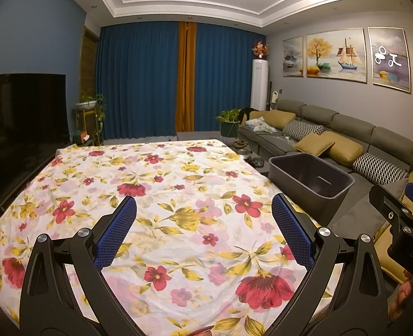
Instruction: Collect trash
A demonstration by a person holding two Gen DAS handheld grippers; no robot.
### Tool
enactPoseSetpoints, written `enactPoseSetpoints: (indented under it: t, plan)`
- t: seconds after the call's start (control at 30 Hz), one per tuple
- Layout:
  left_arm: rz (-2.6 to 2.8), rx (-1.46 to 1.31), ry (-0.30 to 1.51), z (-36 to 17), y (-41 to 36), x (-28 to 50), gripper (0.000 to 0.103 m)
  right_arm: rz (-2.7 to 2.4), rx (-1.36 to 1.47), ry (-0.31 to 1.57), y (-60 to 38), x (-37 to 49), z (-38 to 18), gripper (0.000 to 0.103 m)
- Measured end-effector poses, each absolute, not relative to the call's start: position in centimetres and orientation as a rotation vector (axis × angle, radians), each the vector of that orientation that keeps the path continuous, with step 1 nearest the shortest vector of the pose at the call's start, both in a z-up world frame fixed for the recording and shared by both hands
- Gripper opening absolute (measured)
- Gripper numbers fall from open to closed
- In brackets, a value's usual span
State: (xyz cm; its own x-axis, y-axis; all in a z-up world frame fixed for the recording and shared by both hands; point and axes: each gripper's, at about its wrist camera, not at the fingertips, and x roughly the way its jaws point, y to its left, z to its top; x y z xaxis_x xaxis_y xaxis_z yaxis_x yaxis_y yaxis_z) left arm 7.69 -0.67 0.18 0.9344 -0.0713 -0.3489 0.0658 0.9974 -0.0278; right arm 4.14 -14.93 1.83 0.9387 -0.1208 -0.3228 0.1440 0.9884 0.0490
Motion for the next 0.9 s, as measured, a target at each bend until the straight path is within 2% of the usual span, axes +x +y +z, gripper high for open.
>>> enactPoseSetpoints:
  t: [0.9]
  plan:
    - [-0.07,-0.013,0.352,0.52,-0.57,7.52,0.095,-0.13,0.076,0.326,-14.99,4.12,1.89,0.097]
